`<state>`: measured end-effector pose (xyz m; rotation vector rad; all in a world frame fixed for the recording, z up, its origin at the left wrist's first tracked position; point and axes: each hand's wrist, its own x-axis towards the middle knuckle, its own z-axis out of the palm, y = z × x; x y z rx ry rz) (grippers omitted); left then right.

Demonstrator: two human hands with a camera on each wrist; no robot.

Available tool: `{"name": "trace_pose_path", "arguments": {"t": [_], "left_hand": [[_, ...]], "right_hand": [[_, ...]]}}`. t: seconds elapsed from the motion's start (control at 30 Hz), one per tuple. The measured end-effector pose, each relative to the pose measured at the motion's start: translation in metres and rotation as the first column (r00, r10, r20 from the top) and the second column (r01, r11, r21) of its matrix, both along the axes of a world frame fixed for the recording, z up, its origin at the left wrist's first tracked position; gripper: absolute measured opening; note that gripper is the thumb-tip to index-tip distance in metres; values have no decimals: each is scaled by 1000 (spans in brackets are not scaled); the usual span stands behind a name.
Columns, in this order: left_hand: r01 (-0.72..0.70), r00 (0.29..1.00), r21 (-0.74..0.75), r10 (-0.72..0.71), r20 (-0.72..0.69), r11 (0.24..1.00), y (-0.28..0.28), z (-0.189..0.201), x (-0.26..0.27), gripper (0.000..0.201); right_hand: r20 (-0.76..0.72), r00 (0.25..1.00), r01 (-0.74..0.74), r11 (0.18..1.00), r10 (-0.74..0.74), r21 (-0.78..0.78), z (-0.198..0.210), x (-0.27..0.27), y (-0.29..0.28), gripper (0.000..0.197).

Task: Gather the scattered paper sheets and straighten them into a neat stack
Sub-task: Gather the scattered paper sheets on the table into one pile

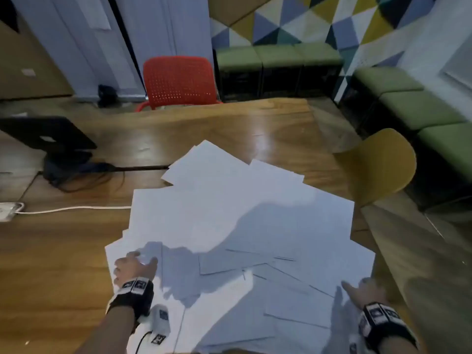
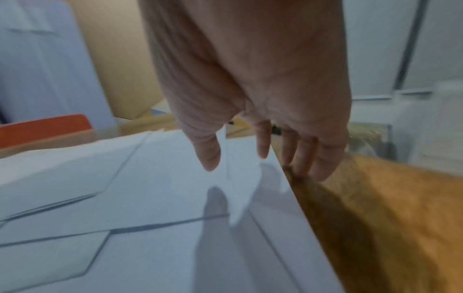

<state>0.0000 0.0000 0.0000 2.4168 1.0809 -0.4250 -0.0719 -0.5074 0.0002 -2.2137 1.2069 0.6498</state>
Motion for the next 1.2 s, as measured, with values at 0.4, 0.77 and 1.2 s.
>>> {"name": "trace_pose_path", "arguments": {"t": [0.4, 0.77, 1.2], "left_hand": [[-261, 944, -9, 254, -210, 965, 73, -83, 39, 150], [-63, 998, -323, 51, -46, 944, -22, -20, 58, 96], [-175, 983, -201, 160, -86, 964, -64, -4, 64, 132]], "right_hand": [[206, 933, 293, 955, -296, 47, -13, 41, 18, 74], [266, 938, 139, 943, -223, 302, -15, 70, 64, 48], [171, 913, 201, 774, -370, 600, -9, 69, 60, 57]]}}
